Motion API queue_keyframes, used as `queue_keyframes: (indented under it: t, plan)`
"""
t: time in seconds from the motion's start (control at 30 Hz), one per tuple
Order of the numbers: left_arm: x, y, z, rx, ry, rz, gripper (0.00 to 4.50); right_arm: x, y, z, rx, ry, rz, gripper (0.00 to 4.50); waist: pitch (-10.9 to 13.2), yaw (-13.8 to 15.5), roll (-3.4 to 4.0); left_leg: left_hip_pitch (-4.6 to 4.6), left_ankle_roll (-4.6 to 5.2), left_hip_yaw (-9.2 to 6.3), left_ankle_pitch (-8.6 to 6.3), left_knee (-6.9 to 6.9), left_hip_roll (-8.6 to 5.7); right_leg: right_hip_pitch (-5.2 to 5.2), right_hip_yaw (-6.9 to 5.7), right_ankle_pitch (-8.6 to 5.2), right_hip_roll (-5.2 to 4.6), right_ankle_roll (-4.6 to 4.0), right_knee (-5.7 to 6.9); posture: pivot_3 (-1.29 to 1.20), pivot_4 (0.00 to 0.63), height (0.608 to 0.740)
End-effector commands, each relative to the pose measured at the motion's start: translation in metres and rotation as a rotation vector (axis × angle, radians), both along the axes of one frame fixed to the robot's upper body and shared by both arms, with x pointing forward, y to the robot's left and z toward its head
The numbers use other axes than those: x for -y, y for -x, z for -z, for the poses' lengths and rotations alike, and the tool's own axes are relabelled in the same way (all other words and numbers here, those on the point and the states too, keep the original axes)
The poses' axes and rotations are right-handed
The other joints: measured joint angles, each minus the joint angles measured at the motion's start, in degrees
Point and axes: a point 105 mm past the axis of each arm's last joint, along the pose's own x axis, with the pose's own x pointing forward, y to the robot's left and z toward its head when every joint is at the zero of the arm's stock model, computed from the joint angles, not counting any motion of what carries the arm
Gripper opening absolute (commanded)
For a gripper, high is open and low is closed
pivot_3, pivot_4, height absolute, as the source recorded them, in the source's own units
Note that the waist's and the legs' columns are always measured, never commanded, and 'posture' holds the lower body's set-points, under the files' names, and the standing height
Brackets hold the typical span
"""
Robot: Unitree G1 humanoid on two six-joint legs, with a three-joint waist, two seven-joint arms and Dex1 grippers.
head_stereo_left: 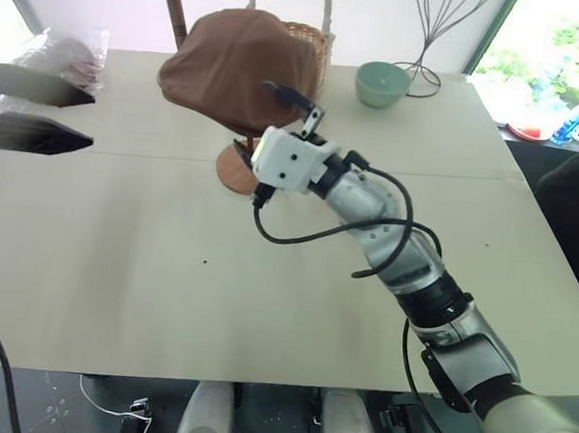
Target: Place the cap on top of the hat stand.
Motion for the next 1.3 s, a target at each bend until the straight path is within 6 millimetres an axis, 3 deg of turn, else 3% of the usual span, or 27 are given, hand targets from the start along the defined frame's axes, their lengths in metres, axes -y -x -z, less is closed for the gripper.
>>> queue_keyframes:
  t: [0.03,0.13,0.2,0.43,0.7,0.87,1.0,1.13,1.3]
  plan:
    - [-0.001,0.003,-0.013,0.064,-0.008,0.001,4.5,-0.005,0.004,-0.019,0.144,-0.019,-0.004,2.69,0.0,-0.1,0.0,0.02,0.0,0.0,0.0,0.0,0.05,0.0,0.0,-0.01,0.05,-0.01,0.0,0.0,0.15,0.728]
    - [0.0,0.002,-0.013,0.067,-0.006,0.004,4.5,-0.006,0.0,-0.016,0.166,-0.007,0.011,0.93,0.0,-0.3,0.0,0.04,-0.01,0.02,0.01,0.0,0.08,0.0,0.04,0.12,0.09,-0.22,0.0,0.0,0.15,0.728]
    - [0.001,0.002,-0.014,0.072,-0.004,0.005,4.5,-0.006,-0.003,-0.014,0.162,-0.008,0.017,0.05,0.0,-0.8,-0.01,0.04,-0.01,0.02,0.01,0.0,0.09,0.01,0.06,0.12,0.11,-0.22,0.01,0.0,0.15,0.728]
    - [0.0,-0.001,-0.014,0.087,-0.001,-0.003,4.5,-0.002,-0.004,-0.018,0.183,-0.004,0.008,0.05,0.0,-1.3,-0.01,0.06,-0.01,0.02,0.01,0.0,0.1,0.02,0.12,0.13,0.15,-0.21,0.02,0.0,0.15,0.728]
    - [-0.001,-0.001,-0.013,0.099,0.015,-0.01,4.5,0.023,0.001,-0.048,0.303,-0.035,-0.051,0.05,0.0,-1.2,-0.03,0.08,-0.02,0.03,0.01,0.0,0.12,0.02,0.15,0.13,0.18,-0.22,0.02,0.0,0.15,0.728]
    - [-0.001,-0.002,-0.014,0.116,0.02,-0.021,4.5,0.016,0.002,-0.028,0.271,0.027,-0.104,0.05,0.0,-1.3,-0.02,0.15,-0.02,0.05,0.01,-0.04,0.12,0.03,0.2,0.13,0.19,-0.22,0.03,0.0,0.15,0.728]
    - [-0.001,-0.003,-0.015,0.125,0.018,-0.029,4.5,0.003,0.008,-0.024,0.263,0.023,-0.14,0.05,0.0,-1.5,-0.02,0.17,-0.01,0.07,0.01,-0.06,0.17,0.02,0.26,0.14,0.26,-0.2,0.04,0.0,0.15,0.728]
    - [0.0,-0.004,-0.016,0.133,0.016,-0.033,4.5,-0.003,0.001,-0.02,0.217,0.019,-0.12,0.05,0.0,-1.4,-0.02,0.19,-0.01,0.09,0.02,-0.09,0.25,0.01,0.29,0.17,0.35,-0.16,0.05,0.0,0.15,0.728]
    - [0.001,-0.007,-0.016,0.14,0.018,-0.034,4.5,-0.005,-0.007,-0.013,0.151,0.031,-0.085,2.04,0.0,-1.2,-0.02,0.21,-0.04,0.09,0.03,-0.05,0.42,0.01,0.3,0.22,0.51,-0.36,0.05,0.0,0.15,0.728]
